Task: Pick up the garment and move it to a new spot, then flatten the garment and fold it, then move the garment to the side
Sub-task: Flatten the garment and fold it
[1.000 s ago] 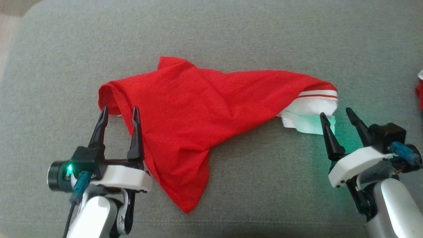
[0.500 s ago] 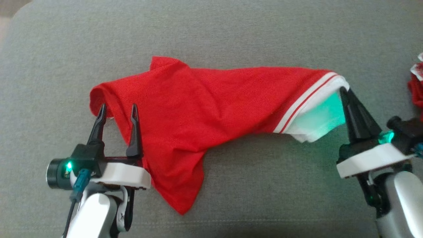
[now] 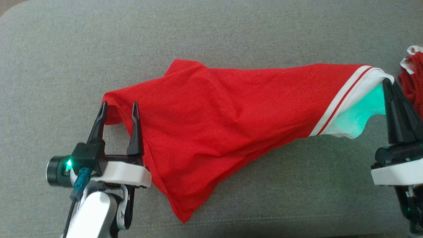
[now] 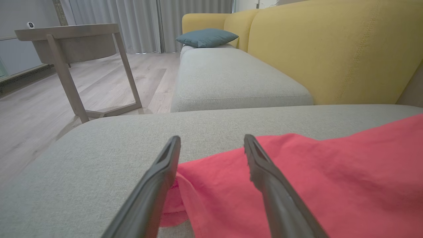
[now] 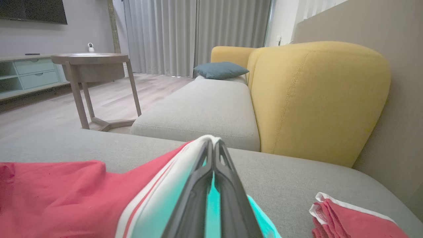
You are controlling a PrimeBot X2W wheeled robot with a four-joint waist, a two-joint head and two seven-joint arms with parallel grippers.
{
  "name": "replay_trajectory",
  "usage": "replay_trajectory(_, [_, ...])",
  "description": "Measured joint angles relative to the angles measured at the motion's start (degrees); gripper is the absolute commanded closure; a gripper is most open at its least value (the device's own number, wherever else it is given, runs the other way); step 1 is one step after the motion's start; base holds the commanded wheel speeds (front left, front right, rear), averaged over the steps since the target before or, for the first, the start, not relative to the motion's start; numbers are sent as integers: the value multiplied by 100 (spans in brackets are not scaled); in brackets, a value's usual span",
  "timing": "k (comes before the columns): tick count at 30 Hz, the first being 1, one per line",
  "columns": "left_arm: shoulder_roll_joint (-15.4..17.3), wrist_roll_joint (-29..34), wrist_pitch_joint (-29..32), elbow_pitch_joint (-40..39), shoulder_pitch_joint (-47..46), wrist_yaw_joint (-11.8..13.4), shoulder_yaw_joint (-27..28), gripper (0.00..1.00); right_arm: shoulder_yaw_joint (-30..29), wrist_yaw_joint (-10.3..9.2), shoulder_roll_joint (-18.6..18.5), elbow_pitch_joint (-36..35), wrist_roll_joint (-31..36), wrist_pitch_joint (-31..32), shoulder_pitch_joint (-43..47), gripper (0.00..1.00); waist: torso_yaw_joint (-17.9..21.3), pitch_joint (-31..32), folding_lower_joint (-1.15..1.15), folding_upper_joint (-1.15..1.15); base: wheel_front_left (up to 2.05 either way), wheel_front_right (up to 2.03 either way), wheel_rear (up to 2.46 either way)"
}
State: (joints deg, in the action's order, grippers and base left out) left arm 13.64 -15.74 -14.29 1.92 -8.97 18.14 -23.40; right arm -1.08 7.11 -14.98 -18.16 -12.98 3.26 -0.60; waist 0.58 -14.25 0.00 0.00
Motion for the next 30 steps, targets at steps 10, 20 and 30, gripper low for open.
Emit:
replay_trajectory(10, [-137, 109, 0, -2, -477, -108, -107, 0, 31, 0, -62, 825, -198, 241, -856, 100, -220, -478, 0, 0, 0, 0, 0])
replay_trajectory(20, [-252, 204, -1, 55, -696, -178, -136, 0, 100, 0, -149, 2572, -486, -80, -1549, 100, -527, -892, 0, 0, 0, 0, 0])
replay_trajectory(30, [-274, 255, -1, 170, -681, -210, -32, 0, 154, 0, -102, 3165, -356, -899, -1763, 0, -446, -664, 0, 0, 0, 0, 0])
